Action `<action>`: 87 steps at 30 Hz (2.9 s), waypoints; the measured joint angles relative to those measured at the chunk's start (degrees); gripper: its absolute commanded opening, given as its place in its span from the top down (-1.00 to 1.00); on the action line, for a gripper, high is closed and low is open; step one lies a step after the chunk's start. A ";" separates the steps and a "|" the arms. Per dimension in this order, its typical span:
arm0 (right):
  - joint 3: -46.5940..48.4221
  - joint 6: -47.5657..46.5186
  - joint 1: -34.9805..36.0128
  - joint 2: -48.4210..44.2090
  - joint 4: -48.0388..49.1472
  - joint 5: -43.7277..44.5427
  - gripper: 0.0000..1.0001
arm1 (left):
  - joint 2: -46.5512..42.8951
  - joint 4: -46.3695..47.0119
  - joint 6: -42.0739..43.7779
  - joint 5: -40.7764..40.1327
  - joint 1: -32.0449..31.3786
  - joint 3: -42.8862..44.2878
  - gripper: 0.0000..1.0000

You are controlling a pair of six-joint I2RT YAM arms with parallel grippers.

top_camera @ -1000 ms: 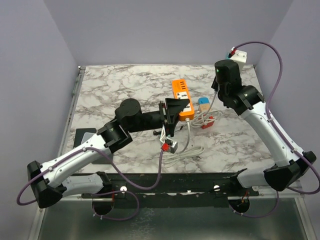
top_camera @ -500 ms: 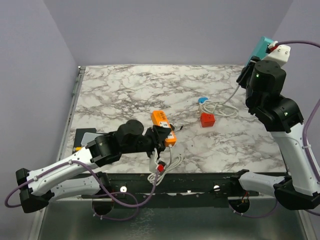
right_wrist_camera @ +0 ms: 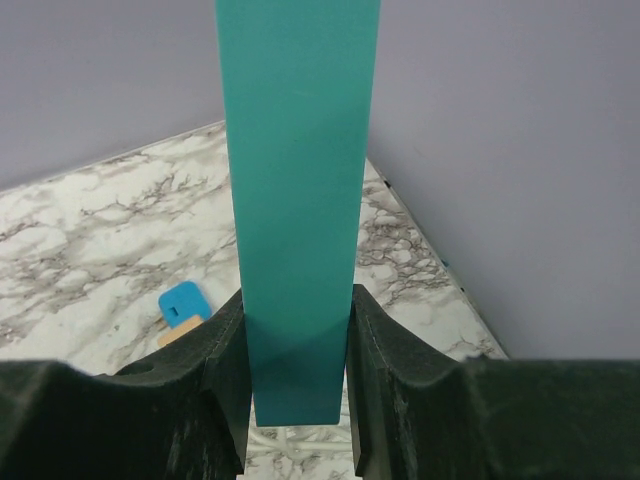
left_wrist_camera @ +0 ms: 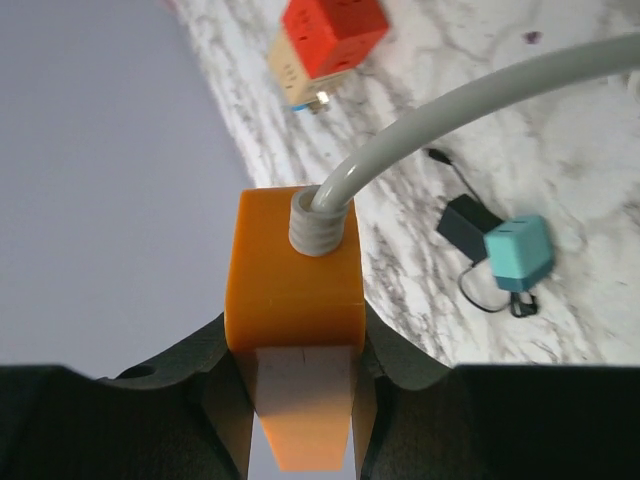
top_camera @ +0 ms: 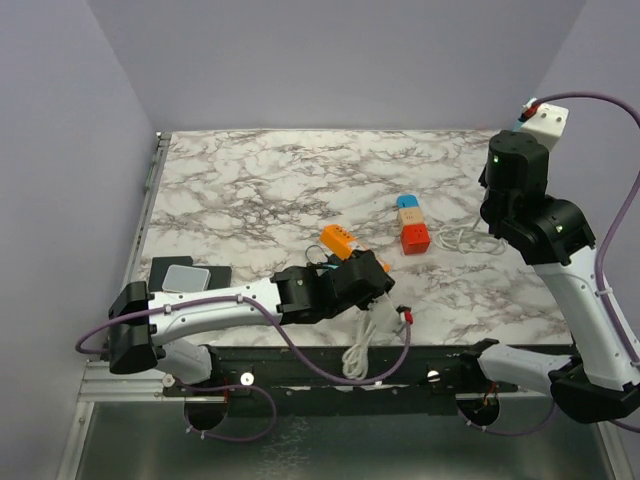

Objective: Insert the plug

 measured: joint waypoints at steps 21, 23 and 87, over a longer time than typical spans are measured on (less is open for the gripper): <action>-3.45 -1.73 -0.24 -2.03 0.76 5.55 0.88 | -11.47 7.63 2.03 1.14 8.85 -14.12 1.00; -3.85 -1.70 -0.26 -2.03 0.98 5.62 0.88 | -12.68 7.96 1.14 1.66 7.21 -17.27 1.00; -14.53 -5.95 -7.06 -1.33 7.32 1.20 0.81 | 10.84 -4.31 -40.06 14.99 17.75 0.50 -0.98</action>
